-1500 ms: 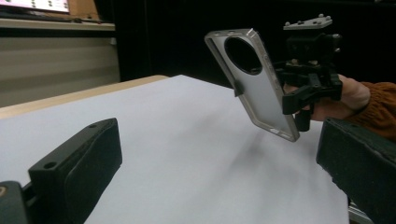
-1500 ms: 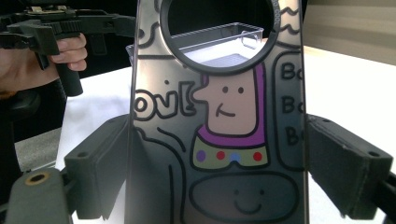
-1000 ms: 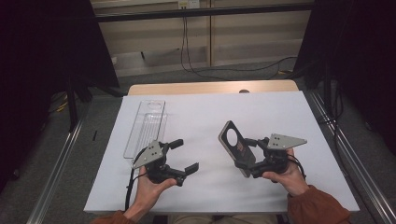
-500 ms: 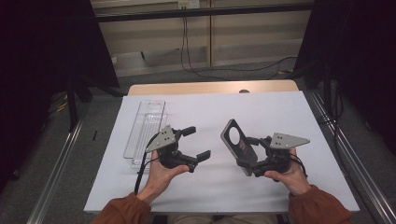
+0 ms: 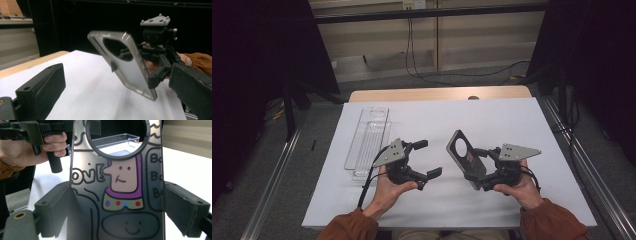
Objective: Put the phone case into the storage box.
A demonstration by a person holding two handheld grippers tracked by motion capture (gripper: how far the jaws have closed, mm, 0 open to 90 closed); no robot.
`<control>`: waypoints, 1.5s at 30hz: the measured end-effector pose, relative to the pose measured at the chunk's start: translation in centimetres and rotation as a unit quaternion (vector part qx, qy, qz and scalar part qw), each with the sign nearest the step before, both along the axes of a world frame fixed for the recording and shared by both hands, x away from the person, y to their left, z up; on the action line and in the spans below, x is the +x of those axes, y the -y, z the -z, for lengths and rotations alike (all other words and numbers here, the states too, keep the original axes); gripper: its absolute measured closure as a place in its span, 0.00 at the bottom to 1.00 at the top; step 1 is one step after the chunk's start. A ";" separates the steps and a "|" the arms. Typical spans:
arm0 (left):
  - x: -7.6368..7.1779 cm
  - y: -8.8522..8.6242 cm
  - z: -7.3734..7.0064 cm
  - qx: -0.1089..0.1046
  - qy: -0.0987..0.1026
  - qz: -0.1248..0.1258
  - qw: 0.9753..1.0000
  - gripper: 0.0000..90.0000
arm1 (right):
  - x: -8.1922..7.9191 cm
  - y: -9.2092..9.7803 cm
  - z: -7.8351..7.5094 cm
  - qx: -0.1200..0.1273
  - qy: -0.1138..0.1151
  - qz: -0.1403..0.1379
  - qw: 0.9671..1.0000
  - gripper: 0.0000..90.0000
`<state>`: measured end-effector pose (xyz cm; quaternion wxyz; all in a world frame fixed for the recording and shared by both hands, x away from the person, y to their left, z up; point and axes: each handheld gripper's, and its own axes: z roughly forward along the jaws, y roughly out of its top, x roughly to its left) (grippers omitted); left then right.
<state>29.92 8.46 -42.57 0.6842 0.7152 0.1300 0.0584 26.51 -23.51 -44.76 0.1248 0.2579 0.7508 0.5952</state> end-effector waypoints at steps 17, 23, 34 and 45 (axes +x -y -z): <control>-0.1 0.6 0.3 0.002 -0.012 0.034 0.999 0.01 | -0.1 -0.2 -0.2 0.010 -0.001 -0.028 1.000 0.14; -0.4 1.0 0.4 0.002 -0.012 0.051 0.999 0.01 | -0.2 -0.8 0.0 0.002 -0.002 -0.050 0.999 0.14; -0.2 1.4 0.9 0.000 -0.019 0.064 0.998 0.01 | -0.4 -1.6 0.1 -0.003 -0.003 -0.077 0.997 0.14; -0.1 1.7 0.9 0.002 -0.010 0.086 0.996 0.01 | -0.6 -2.4 0.0 0.006 -0.014 -0.113 0.993 0.14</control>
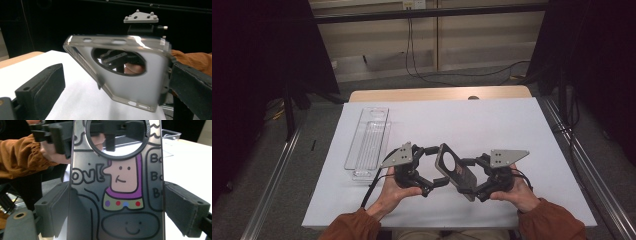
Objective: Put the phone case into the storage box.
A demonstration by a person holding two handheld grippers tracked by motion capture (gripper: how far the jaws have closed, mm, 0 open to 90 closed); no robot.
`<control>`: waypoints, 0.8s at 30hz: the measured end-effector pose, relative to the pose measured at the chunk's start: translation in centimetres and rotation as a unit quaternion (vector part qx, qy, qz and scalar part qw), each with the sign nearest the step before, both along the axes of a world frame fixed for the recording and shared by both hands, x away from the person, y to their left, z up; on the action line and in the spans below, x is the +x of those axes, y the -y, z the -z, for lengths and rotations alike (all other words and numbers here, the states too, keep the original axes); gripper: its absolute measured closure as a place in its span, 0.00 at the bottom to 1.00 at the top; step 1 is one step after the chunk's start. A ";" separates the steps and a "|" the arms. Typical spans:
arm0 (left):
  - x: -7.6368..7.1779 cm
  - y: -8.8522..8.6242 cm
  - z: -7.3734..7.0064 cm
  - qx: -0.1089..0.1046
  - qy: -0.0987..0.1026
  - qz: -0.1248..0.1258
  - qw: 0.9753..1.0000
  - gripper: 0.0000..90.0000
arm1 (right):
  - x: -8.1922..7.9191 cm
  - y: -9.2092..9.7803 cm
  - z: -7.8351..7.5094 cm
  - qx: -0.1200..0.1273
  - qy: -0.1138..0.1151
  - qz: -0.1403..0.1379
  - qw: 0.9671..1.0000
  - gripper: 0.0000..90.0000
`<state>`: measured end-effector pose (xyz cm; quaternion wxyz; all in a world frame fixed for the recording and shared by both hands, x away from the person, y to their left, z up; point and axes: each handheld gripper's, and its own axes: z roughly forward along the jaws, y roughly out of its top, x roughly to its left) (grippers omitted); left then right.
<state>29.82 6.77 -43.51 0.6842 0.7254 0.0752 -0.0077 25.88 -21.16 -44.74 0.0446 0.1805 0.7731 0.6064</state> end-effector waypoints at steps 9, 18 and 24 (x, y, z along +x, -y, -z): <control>-0.2 0.5 0.4 0.000 0.001 0.015 1.000 0.00 | -0.1 -0.7 0.2 -0.004 -0.004 -0.018 1.000 0.14; 0.0 0.4 0.3 -0.012 0.001 0.035 0.999 0.02 | -0.1 -0.9 0.4 0.000 -0.009 -0.031 0.999 0.14; 0.1 0.6 0.4 -0.012 0.000 0.045 0.999 0.03 | 0.0 -0.9 0.4 0.004 -0.014 -0.035 0.999 0.14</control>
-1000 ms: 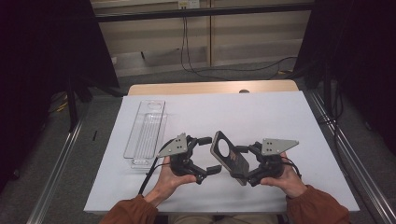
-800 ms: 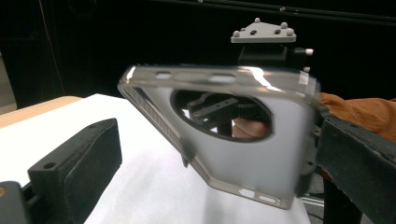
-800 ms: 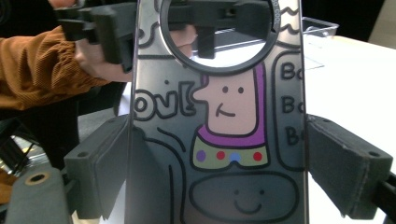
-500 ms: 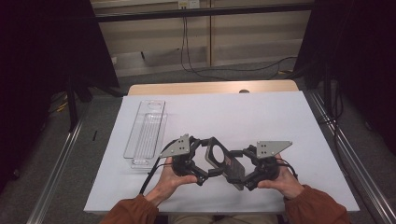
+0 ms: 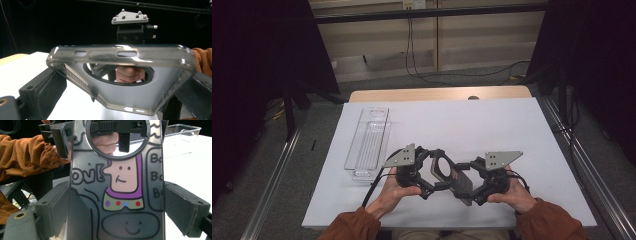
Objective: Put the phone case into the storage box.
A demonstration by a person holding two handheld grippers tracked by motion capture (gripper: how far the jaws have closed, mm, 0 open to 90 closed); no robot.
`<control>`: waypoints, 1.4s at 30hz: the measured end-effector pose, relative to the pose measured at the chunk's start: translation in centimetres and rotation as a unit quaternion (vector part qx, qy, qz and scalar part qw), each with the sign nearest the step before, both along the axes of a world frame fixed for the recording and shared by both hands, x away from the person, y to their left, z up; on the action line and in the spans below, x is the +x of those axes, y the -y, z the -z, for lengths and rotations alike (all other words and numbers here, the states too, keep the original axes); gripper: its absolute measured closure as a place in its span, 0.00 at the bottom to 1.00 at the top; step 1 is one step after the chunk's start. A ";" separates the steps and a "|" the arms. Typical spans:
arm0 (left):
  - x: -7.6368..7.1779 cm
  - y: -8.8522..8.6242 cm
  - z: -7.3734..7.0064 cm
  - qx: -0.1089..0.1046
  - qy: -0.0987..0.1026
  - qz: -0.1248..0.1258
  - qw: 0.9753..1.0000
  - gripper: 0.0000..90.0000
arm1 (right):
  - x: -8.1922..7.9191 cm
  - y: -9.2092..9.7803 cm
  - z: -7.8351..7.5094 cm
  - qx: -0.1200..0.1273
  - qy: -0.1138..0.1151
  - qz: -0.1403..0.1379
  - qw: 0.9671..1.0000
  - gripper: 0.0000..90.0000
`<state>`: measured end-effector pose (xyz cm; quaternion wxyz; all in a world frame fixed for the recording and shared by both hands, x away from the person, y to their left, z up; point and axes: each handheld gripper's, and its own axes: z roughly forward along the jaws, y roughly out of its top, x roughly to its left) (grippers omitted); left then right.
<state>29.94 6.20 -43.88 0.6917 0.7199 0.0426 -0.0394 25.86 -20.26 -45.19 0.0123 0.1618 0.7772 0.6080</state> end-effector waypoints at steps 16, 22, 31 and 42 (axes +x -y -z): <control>0.2 0.1 -0.1 0.012 -0.002 -0.001 1.000 0.09 | 0.1 -0.1 0.1 -0.010 0.006 0.001 1.000 0.13; 0.1 0.2 -0.2 0.018 -0.004 -0.004 1.000 0.10 | 0.2 0.1 0.1 -0.012 0.007 0.003 1.000 0.13; -0.1 0.5 -0.3 0.020 -0.012 -0.011 1.000 0.13 | 0.2 0.0 0.1 -0.018 0.012 0.011 1.000 0.12; -0.4 0.7 -0.7 0.021 -0.014 -0.022 0.999 0.15 | 0.0 -0.3 0.0 -0.021 0.019 0.023 0.999 0.09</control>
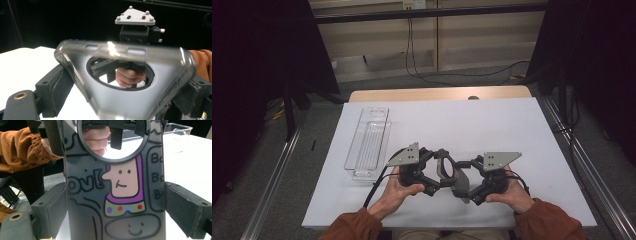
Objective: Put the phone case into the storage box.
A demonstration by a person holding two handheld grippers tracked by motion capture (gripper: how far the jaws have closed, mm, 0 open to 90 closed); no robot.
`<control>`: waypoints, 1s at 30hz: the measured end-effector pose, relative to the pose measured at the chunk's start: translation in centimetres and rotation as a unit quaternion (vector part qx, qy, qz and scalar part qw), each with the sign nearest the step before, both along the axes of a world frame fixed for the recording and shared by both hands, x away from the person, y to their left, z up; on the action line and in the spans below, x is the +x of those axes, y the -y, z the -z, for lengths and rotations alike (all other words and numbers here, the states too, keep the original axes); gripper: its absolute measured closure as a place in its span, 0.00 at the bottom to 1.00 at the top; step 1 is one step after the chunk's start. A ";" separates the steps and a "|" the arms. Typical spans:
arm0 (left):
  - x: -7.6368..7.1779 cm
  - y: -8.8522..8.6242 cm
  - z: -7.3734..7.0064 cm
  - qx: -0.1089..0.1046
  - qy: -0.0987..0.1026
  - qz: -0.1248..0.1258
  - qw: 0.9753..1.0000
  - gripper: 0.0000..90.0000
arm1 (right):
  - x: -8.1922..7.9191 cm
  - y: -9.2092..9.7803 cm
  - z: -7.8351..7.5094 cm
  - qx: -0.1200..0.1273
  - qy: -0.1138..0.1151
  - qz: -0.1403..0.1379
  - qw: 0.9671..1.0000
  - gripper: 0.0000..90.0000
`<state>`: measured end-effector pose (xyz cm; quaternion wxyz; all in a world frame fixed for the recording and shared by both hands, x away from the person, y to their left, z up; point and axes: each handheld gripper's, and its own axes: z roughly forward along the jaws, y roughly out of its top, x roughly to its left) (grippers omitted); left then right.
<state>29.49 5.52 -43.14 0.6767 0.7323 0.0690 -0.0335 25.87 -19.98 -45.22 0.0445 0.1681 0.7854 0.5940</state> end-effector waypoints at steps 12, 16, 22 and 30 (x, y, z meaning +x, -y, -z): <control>0.3 -0.9 -0.6 -0.001 0.002 -0.029 1.000 0.15 | 0.2 0.5 -0.2 0.008 -0.003 0.036 0.999 0.02; 0.4 -1.2 -0.9 -0.001 0.004 -0.046 0.999 0.15 | 0.3 0.8 -0.3 0.013 -0.004 0.051 0.999 0.01; 0.4 -1.9 -1.2 0.002 0.002 -0.068 0.998 0.15 | 0.4 1.3 -0.4 0.008 -0.001 0.094 0.995 0.00; 0.7 -3.0 -1.4 0.006 0.002 -0.111 0.994 0.15 | 0.4 2.3 -0.3 0.007 -0.002 0.151 0.988 0.01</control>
